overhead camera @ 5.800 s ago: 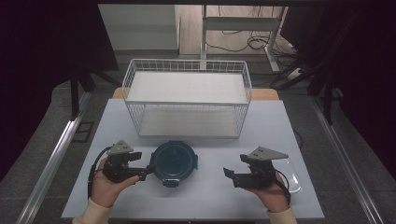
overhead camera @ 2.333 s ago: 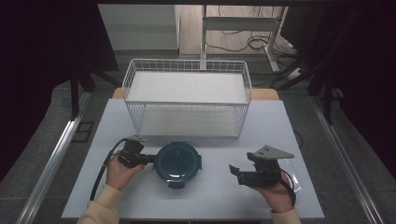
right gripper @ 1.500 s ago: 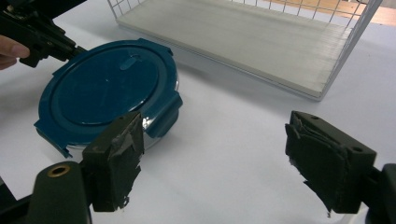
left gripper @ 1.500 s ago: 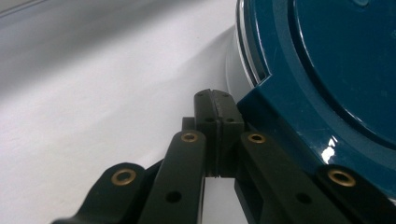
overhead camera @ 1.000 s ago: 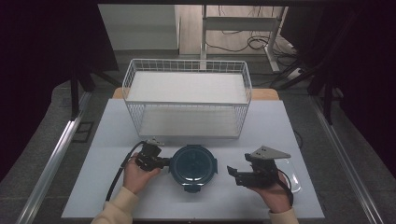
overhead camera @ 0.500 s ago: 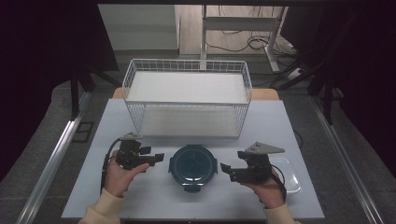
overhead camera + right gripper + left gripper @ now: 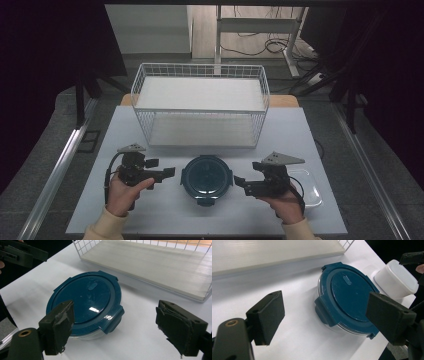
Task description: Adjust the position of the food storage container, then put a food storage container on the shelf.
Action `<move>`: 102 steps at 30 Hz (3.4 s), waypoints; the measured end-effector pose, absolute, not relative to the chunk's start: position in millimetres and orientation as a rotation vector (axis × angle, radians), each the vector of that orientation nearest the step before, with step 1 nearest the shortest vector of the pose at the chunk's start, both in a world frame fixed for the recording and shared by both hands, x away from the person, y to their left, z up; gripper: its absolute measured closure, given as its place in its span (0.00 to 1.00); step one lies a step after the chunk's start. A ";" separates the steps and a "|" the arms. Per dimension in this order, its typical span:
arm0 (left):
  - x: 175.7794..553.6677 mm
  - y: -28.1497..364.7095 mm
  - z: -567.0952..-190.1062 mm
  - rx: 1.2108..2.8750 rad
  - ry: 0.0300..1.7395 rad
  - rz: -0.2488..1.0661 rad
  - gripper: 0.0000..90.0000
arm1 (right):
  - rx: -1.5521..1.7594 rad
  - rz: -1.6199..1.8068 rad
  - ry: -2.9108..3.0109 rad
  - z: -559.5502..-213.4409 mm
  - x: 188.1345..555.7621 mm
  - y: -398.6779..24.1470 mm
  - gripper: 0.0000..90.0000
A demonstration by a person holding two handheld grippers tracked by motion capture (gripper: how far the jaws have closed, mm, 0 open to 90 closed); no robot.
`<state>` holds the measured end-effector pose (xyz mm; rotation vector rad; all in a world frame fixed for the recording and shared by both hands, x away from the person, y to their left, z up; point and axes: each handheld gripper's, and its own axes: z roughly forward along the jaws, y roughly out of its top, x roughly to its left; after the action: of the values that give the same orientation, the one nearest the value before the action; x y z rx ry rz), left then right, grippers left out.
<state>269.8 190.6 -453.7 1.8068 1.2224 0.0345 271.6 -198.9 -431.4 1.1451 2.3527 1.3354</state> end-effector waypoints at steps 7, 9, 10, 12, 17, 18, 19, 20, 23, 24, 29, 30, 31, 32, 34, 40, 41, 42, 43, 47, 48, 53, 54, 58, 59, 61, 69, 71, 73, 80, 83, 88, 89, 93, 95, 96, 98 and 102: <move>266.5 191.9 -454.5 1.797 1.229 0.034 0.16 | 1.150 1.354 2.347 -430.3 270.6 -198.6 0.15; 265.4 189.6 -455.0 1.801 1.222 0.033 0.16 | 1.158 1.368 2.346 -429.8 270.3 -198.8 0.15; 265.1 188.7 -455.3 1.802 1.219 0.030 0.16 | 1.161 1.369 2.345 -430.0 270.0 -198.9 0.15; 265.1 186.6 -455.7 1.804 1.212 0.019 0.16 | 1.168 1.370 2.346 -430.3 269.6 -199.0 0.15; 266.4 180.2 -453.9 1.803 1.201 0.003 0.16 | 1.164 1.398 2.359 -429.2 271.6 -200.7 0.14; 266.7 179.0 -453.8 1.806 1.197 0.002 0.16 | 1.165 1.399 2.364 -429.4 272.9 -201.9 0.14; 267.0 177.6 -454.1 1.803 1.198 -0.003 0.16 | 1.182 1.410 2.357 -429.7 274.2 -203.1 0.14; 267.0 177.6 -454.1 1.803 1.198 -0.003 0.16 | 1.182 1.410 2.357 -429.7 274.2 -203.1 0.14; 269.4 174.0 -459.1 1.820 1.193 -0.009 0.17 | 1.198 1.415 2.343 -430.5 278.4 -205.6 0.14; 269.4 174.1 -461.0 1.820 1.195 -0.015 0.18 | 1.210 1.415 2.342 -431.2 278.9 -205.7 0.14; 269.4 173.9 -465.1 1.810 1.188 -0.054 0.19 | 1.249 1.419 2.354 -434.4 278.5 -202.6 0.14; 269.1 173.3 -465.5 1.809 1.186 -0.062 0.19 | 1.262 1.423 2.354 -435.5 279.3 -201.0 0.14; 269.1 173.3 -465.5 1.809 1.186 -0.062 0.19 | 1.262 1.423 2.354 -435.5 279.3 -201.0 0.14; 269.2 173.9 -467.9 1.802 1.187 -0.091 0.19 | 1.288 1.429 2.362 -438.1 279.7 -196.4 0.14; 268.5 174.5 -468.3 1.790 1.190 -0.096 0.19 | 1.287 1.421 2.377 -439.4 279.3 -193.6 0.14; 274.6 171.4 -475.7 1.758 1.200 -0.167 0.18 | 1.391 1.368 2.426 -455.7 284.2 -176.0 0.10; 277.0 169.9 -477.7 1.756 1.203 -0.179 0.18 | 1.408 1.361 2.434 -458.5 286.0 -174.3 0.09; 279.8 168.4 -480.2 1.750 1.209 -0.196 0.18 | 1.424 1.357 2.438 -461.1 288.0 -173.1 0.09; 279.8 168.4 -480.2 1.750 1.209 -0.196 0.17 | 1.442 1.363 2.440 -463.6 290.1 -172.2 0.09; 288.2 163.2 -491.8 1.722 1.262 -0.252 0.15 | 1.500 1.382 2.442 -470.7 295.8 -170.2 0.07; 289.7 160.4 -494.1 1.733 1.265 -0.255 0.14 | 1.519 1.386 2.449 -473.8 298.0 -168.5 0.07; 293.4 158.8 -497.5 1.713 1.272 -0.277 0.13 | 1.559 1.395 2.460 -480.3 302.7 -163.7 0.07; 295.7 157.9 -500.5 1.707 1.278 -0.285 0.13 | 1.566 1.398 2.467 -483.2 304.1 -161.2 0.07; 299.3 154.7 -505.1 1.706 1.275 -0.321 0.12 | 1.596 1.393 2.478 -489.3 307.4 -157.0 0.07; 300.2 153.1 -507.1 1.716 1.274 -0.326 0.11 | 1.599 1.389 2.481 -490.7 308.0 -156.6 0.07; 301.5 151.4 -510.5 1.725 1.281 -0.335 0.11 | 1.626 1.387 2.492 -494.8 309.3 -156.0 0.07; 305.0 146.4 -520.2 1.726 1.285 -0.390 0.11 | 1.702 1.430 2.518 -502.8 312.6 -158.2 0.10; 305.9 146.9 -526.9 1.682 1.303 -0.460 0.13 | 1.729 1.437 2.519 -505.7 313.5 -158.8 0.11; 305.3 146.9 -527.6 1.688 1.312 -0.449 0.14 | 1.738 1.447 2.523 -506.3 313.5 -158.6 0.14; 301.1 138.8 -527.1 1.706 1.317 -0.505 0.22 | 1.836 1.491 2.501 -509.3 314.4 -162.7 0.28; 300.8 138.9 -526.1 1.704 1.326 -0.503 0.22 | 1.860 1.520 2.496 -510.8 315.4 -166.7 0.30; 297.7 144.1 -524.7 1.631 1.372 -0.492 0.32 | 1.890 1.507 2.494 -509.1 314.5 -167.6 0.32; 297.7 144.1 -524.7 1.631 1.372 -0.492 0.33 | 1.890 1.507 2.494 -509.1 314.5 -167.6 0.32; 294.2 148.3 -523.2 1.595 1.387 -0.499 0.38 | 1.891 1.513 2.473 -505.0 310.6 -168.5 0.36; 293.0 148.2 -522.2 1.596 1.386 -0.493 0.38 | 1.882 1.513 2.472 -503.7 309.3 -168.9 0.37; 290.8 148.0 -520.8 1.597 1.385 -0.481 0.39 | 1.878 1.516 2.460 -501.7 307.0 -169.1 0.39; 289.8 147.7 -520.0 1.596 1.387 -0.477 0.39 | 1.876 1.515 2.460 -500.9 306.0 -169.4 0.39; 283.2 149.0 -518.0 1.578 1.383 -0.457 0.41 | 1.867 1.533 2.443 -497.2 300.8 -170.8 0.43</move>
<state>283.2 149.0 -518.0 1.5779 1.3827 -0.4568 300.8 -170.8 -497.2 1.8669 2.4433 1.5329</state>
